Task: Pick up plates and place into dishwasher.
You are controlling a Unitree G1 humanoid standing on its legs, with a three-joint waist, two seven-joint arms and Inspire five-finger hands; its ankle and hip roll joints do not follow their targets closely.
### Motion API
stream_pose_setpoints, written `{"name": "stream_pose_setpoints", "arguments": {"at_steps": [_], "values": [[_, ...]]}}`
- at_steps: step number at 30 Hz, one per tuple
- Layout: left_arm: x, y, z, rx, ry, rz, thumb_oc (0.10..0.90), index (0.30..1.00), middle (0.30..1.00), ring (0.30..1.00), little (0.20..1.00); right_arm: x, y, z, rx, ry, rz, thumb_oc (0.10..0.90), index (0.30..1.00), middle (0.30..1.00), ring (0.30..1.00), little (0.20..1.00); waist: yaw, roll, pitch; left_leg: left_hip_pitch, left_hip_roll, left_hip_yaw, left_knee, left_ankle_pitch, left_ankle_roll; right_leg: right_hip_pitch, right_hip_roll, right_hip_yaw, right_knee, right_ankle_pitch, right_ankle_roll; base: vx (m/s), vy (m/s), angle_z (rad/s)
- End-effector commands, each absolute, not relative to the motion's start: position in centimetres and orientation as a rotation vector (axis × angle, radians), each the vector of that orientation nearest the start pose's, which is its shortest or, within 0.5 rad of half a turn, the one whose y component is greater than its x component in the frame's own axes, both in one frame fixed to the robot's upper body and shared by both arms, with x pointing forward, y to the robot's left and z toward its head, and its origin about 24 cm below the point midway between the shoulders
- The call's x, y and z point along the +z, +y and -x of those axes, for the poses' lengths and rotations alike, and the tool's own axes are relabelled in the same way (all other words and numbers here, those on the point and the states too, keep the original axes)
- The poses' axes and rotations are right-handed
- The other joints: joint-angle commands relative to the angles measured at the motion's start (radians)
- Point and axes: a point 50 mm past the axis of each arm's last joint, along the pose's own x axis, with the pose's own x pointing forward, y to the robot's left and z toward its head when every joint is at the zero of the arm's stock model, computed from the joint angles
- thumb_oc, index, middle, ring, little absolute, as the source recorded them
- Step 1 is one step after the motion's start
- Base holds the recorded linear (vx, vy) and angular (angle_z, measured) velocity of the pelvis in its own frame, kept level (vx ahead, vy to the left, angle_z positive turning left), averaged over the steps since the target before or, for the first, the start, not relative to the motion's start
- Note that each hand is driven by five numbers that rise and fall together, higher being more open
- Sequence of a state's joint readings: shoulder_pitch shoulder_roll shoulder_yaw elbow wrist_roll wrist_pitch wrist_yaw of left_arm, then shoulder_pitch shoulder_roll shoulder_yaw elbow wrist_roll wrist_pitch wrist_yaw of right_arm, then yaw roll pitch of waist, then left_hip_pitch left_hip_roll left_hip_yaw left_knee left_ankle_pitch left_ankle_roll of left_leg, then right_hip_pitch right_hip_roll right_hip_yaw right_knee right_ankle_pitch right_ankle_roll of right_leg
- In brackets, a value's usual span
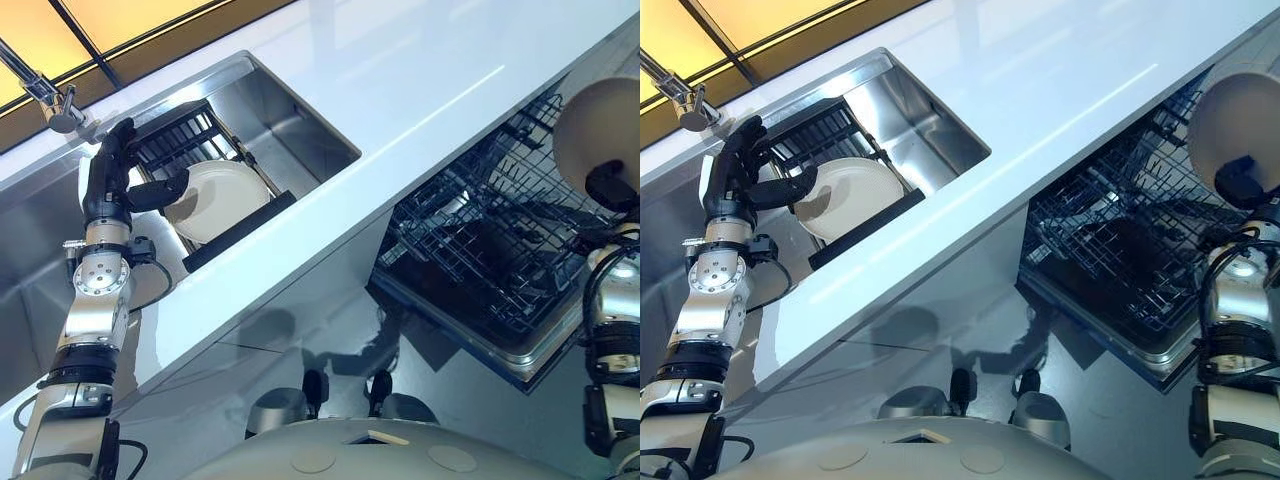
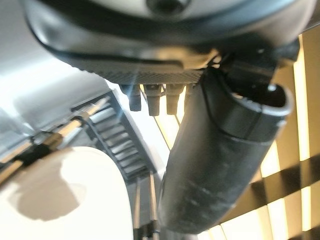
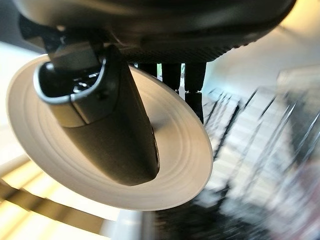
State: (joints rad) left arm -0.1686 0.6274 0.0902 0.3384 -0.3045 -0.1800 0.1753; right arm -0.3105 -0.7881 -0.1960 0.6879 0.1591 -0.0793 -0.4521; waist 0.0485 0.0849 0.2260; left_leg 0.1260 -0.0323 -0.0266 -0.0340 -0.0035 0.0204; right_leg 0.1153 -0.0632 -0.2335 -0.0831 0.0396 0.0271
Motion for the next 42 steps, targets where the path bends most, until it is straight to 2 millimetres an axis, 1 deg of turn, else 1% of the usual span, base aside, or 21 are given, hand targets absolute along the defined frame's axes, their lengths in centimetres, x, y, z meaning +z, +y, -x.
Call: {"name": "stream_pose_setpoints", "arguments": {"at_steps": [1, 2, 3, 4, 5, 7, 9, 11, 16, 17, 21, 22, 23, 24, 30, 32, 35, 42], "values": [[17.7, 33.5, -28.3, 0.446, -0.462, -0.334, 0.800, 0.900, 0.900, 0.900, 0.900, 21.4, -42.0, -26.8, -0.948, -0.258, 0.731, 0.100, 0.300, 0.300, 0.300, 0.200, 0.003, 0.006, 0.018, -0.173, 0.003, -0.016, 0.113, -0.040, -0.065, -0.166, 0.016, -0.006, 0.357, -0.268, -0.027, -0.35, -0.033, 0.07], [18.4, 33.6, -28.3, 0.453, -0.486, -0.326, 0.800, 0.900, 0.900, 0.900, 0.900, 21.6, -42.0, -26.9, -0.955, -0.259, 0.749, 0.100, 0.300, 0.300, 0.300, 0.200, 0.003, 0.007, 0.037, -0.196, 0.003, -0.017, 0.121, -0.038, -0.063, -0.194, 0.015, -0.003, 0.376, -0.271, -0.029, -0.36, -0.070, 0.04], [19.5, 33.8, -28.4, 0.459, -0.521, -0.321, 0.800, 0.900, 0.900, 0.900, 0.900, 21.9, -41.9, -27.1, -0.957, -0.249, 0.790, 0.100, 0.300, 0.300, 0.300, 0.200, 0.006, 0.008, 0.076, -0.237, 0.004, -0.018, 0.139, -0.033, -0.058, -0.245, 0.016, 0.002, 0.415, -0.274, -0.034, -0.26, -0.065, 0.04], [19.7, 33.8, -28.4, 0.461, -0.527, -0.321, 0.800, 0.900, 0.900, 0.900, 0.900, 22.0, -41.9, -27.2, -0.957, -0.250, 0.798, 0.100, 0.300, 0.300, 0.300, 0.200, 0.006, 0.008, 0.080, -0.247, 0.004, -0.017, 0.145, -0.034, -0.057, -0.256, 0.015, 0.003, 0.425, -0.276, -0.035, -0.25, -0.068, 0.02], [20.2, 33.9, -28.4, 0.464, -0.544, -0.319, 0.800, 0.900, 0.900, 0.900, 0.900, 22.2, -41.7, -27.5, -0.947, -0.237, 0.847, 0.100, 0.300, 0.300, 0.300, 0.200, 0.007, 0.008, 0.101, -0.273, 0.004, -0.017, 0.161, -0.034, -0.053, -0.290, 0.014, 0.004, 0.454, -0.277, -0.038, -0.14, -0.039, 0.05], [20.7, 34.0, -28.5, 0.461, -0.556, -0.320, 0.800, 0.900, 0.900, 0.900, 0.900, 22.2, -41.4, -27.9, -0.919, -0.216, 0.917, 0.100, 0.300, 0.300, 0.300, 0.200, 0.012, 0.007, 0.120, -0.304, 0.002, -0.017, 0.175, -0.032, -0.047, -0.331, 0.011, 0.005, 0.487, -0.280, -0.040, -0.12, -0.032, 0.05], [20.9, 33.9, -28.6, 0.454, -0.570, -0.328, 0.800, 0.900, 0.900, 0.900, 0.900, 22.7, -41.3, -28.5, -0.891, -0.188, 0.996, 0.100, 0.300, 0.300, 0.300, 0.200, 0.017, 0.008, 0.140, -0.330, -0.001, -0.021, 0.183, -0.028, -0.042, -0.371, 0.010, 0.006, 0.519, -0.281, -0.043, -0.09, -0.005, 0.02], [21.3, 33.8, -28.7, 0.456, -0.583, -0.333, 0.800, 0.900, 0.900, 0.900, 0.900, 22.9, -41.0, -28.9, -0.871, -0.163, 1.034, 0.100, 0.300, 0.300, 0.300, 0.200, 0.017, 0.010, 0.159, -0.353, -0.004, -0.021, 0.186, -0.020, -0.036, -0.404, 0.008, 0.006, 0.543, -0.280, -0.045, -0.08, 0.014, 0.04], [22.2, 32.9, -29.2, 0.442, -0.602, -0.389, 0.800, 0.900, 0.900, 0.900, 0.900, 23.2, -40.5, -30.2, -0.870, -0.068, 1.040, 0.100, 0.300, 0.300, 0.300, 0.200, 0.029, 0.019, 0.205, -0.404, -0.008, -0.020, 0.189, -0.003, -0.027, -0.469, 0.006, 0.008, 0.582, -0.276, -0.046, -0.06, 0.005, 0.02], [22.3, 32.9, -29.3, 0.436, -0.601, -0.398, 0.800, 0.900, 0.900, 0.900, 0.900, 23.3, -40.5, -30.3, -0.874, -0.058, 1.042, 0.100, 0.300, 0.300, 0.300, 0.200, 0.030, 0.017, 0.213, -0.406, -0.012, -0.019, 0.193, -0.007, -0.026, -0.472, 0.002, 0.011, 0.591, -0.284, -0.046, -0.02, 0.005, 0.05], [22.6, 32.7, -29.3, 0.427, -0.615, -0.381, 0.800, 0.900, 0.900, 0.900, 0.900, 23.3, -40.2, -30.9, -0.885, -0.012, 1.045, 0.100, 0.300, 0.300, 0.300, 0.200, 0.041, 0.022, 0.228, -0.424, -0.017, -0.024, 0.195, 0.002, -0.020, -0.489, 0.007, 0.017, 0.589, -0.273, -0.047, -0.03, 0.005, 0.06], [22.6, 32.7, -29.3, 0.428, -0.617, -0.380, 0.800, 0.900, 0.900, 0.900, 0.900, 23.2, -40.1, -31.0, -0.884, -0.003, 1.047, 0.114, 0.312, 0.312, 0.312, 0.214, 0.042, 0.022, 0.230, -0.426, -0.018, -0.024, 0.194, 0.002, -0.019, -0.491, 0.008, 0.018, 0.589, -0.272, -0.047, -0.02, 0.010, 0.06], [22.6, 32.6, -29.3, 0.426, -0.620, -0.381, 0.800, 0.900, 0.900, 0.900, 0.900, 23.0, -40.0, -31.2, -0.881, 0.023, 1.048, 0.676, 0.794, 0.794, 0.794, 0.776, 0.045, 0.023, 0.232, -0.426, -0.018, -0.024, 0.191, 0.004, -0.018, -0.492, 0.009, 0.019, 0.587, -0.270, -0.045, 0.00, 0.000, 0.00], [22.6, 32.6, -29.3, 0.425, -0.620, -0.379, 0.800, 0.900, 0.900, 0.900, 0.900, 22.7, -40.0, -31.4, -0.876, 0.034, 1.050, 0.800, 0.900, 0.900, 0.900, 0.900, 0.046, 0.021, 0.235, -0.420, -0.022, -0.026, 0.187, 0.001, -0.018, -0.488, 0.007, 0.021, 0.589, -0.276, -0.044, 0.00, 0.000, 0.00], [22.5, 32.3, -29.4, 0.412, -0.619, -0.371, 0.800, 0.900, 0.900, 0.900, 0.900, 21.8, -39.4, -32.1, -0.827, 0.090, 1.070, 0.800, 0.900, 0.900, 0.900, 0.900, 0.054, 0.015, 0.223, -0.401, -0.029, -0.038, 0.174, 0.002, -0.014, -0.464, 0.012, 0.029, 0.556, -0.263, -0.038, -0.01, 0.030, 0.03], [22.4, 32.2, -29.3, 0.403, -0.615, -0.374, 0.800, 0.900, 0.900, 0.900, 0.900, 21.8, -39.1, -32.2, -0.823, 0.080, 1.063, 0.800, 0.900, 0.900, 0.900, 0.900, 0.057, 0.015, 0.211, -0.392, -0.026, -0.041, 0.165, 0.006, -0.012, -0.450, 0.017, 0.030, 0.535, -0.251, -0.036, 0.00, 0.038, -0.01], [22.2, 32.2, -29.1, 0.399, -0.610, -0.371, 0.800, 0.900, 0.900, 0.900, 0.900, 21.7, -38.7, -32.2, -0.818, 0.053, 1.048, 0.800, 0.900, 0.900, 0.900, 0.900, 0.056, 0.011, 0.197, -0.371, -0.028, -0.045, 0.154, 0.003, -0.010, -0.428, 0.020, 0.034, 0.519, -0.248, -0.033, 0.01, 0.045, 0.03], [21.0, 32.5, -28.7, 0.393, -0.568, -0.374, 0.800, 0.900, 0.900, 0.900, 0.900, 21.9, -38.5, -31.8, -0.814, -0.009, 1.063, 0.800, 0.900, 0.900, 0.900, 0.900, 0.059, -0.012, 0.151, -0.308, -0.034, -0.058, 0.132, -0.012, -0.003, -0.352, 0.024, 0.038, 0.464, -0.242, -0.022, 0.02, 0.030, 0.00]]}}
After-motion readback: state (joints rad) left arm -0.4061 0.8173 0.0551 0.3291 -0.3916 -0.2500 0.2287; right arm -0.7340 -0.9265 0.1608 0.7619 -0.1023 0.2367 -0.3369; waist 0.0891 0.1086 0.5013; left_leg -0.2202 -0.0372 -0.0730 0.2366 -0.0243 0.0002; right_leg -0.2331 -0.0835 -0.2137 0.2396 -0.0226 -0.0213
